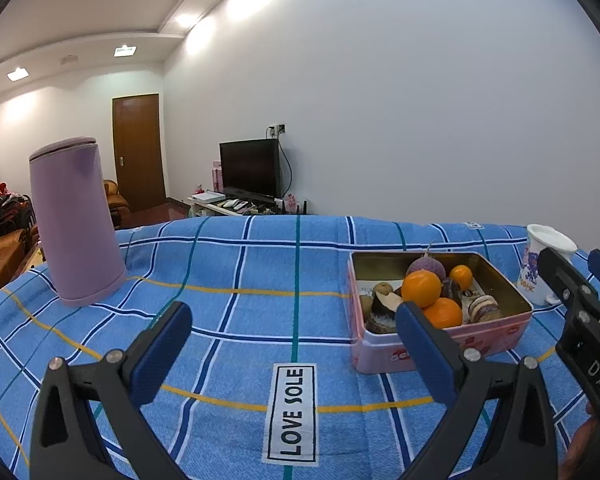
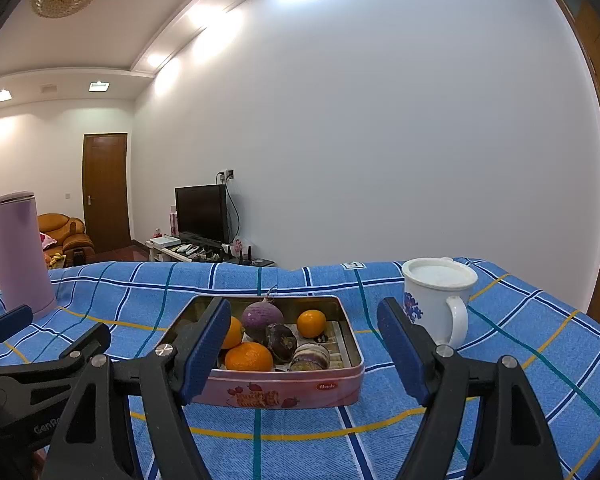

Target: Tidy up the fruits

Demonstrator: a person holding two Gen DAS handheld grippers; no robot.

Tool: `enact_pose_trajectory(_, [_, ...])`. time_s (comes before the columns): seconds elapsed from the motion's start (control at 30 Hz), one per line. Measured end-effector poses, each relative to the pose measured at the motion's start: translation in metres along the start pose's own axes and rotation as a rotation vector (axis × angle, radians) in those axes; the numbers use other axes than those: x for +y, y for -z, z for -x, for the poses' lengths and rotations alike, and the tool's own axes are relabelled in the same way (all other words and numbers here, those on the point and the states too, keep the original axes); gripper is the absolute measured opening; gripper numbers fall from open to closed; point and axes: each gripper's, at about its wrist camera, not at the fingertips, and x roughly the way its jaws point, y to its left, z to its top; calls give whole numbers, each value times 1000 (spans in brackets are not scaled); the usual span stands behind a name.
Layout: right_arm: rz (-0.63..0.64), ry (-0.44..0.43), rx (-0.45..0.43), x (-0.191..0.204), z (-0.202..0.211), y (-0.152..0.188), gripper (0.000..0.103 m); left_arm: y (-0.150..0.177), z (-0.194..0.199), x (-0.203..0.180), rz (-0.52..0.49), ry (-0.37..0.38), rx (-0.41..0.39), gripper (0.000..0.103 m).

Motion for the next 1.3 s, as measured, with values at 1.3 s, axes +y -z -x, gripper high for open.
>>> enact_pose_trajectory(1.3, [0, 1, 1, 0, 0, 0, 77, -1, -3, 1, -9, 3, 21, 103])
